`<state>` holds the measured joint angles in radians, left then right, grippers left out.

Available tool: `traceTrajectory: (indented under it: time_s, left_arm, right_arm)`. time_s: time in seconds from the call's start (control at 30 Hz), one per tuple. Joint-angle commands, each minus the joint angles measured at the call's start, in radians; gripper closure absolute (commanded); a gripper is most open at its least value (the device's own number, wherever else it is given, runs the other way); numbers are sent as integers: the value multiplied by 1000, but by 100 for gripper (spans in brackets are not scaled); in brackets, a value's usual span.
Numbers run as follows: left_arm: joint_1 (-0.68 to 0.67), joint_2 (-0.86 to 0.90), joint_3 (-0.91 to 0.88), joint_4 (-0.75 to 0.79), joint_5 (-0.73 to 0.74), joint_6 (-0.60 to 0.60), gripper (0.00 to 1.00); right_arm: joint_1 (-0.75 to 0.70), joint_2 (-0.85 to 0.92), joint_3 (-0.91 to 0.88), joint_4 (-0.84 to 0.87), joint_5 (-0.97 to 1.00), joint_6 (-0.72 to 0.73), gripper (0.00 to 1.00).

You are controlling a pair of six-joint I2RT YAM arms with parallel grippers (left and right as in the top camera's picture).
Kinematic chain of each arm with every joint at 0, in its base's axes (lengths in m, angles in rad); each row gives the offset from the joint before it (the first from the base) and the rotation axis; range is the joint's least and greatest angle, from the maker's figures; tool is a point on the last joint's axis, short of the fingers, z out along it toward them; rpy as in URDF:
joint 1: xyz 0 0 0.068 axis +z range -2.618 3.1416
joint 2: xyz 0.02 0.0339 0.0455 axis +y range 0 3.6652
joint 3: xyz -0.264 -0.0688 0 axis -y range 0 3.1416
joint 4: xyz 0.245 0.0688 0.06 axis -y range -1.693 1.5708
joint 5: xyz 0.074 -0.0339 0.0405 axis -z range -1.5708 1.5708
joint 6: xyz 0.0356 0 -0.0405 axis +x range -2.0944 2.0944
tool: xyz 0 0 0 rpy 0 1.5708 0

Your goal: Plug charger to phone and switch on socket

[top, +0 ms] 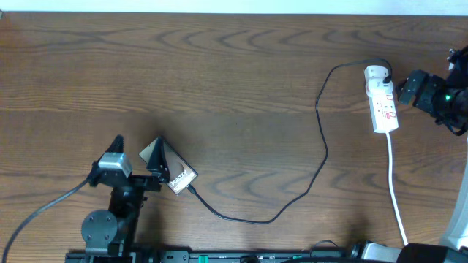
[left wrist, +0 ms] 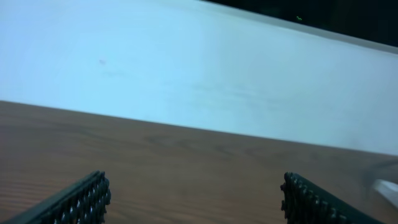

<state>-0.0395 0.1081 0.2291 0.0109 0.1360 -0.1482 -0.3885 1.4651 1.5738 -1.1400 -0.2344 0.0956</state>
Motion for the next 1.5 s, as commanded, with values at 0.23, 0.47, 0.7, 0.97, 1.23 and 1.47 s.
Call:
traceTrajectory:
  time_s: [0.23,0.47,0.7,0.97,1.23,1.47]
  left_arm:
    - [46,-107,-203,58,-24,247,13]
    - [68,-107,-225,-78,-33,257,13]
    - [69,-107,-225,-78,-32,240,13]
    - [69,-104,-225,-74,-32,211,13]
    - [69,-104,-225,-74,-32,211,13]
    - [69,-104,-225,-74,-32,211,13]
  right_arm:
    - [-3,-6,2,-2,0,5,1]
    - [-3,-6,2,-2,0,5,1]
    - [-3,-6,2,-2,0,5,1]
    - [-3,-6,2,-2,0,5,1]
    - [-3,-6,2,-2,0,5,1]
    - [-3,-6,2,-2,0,5,1]
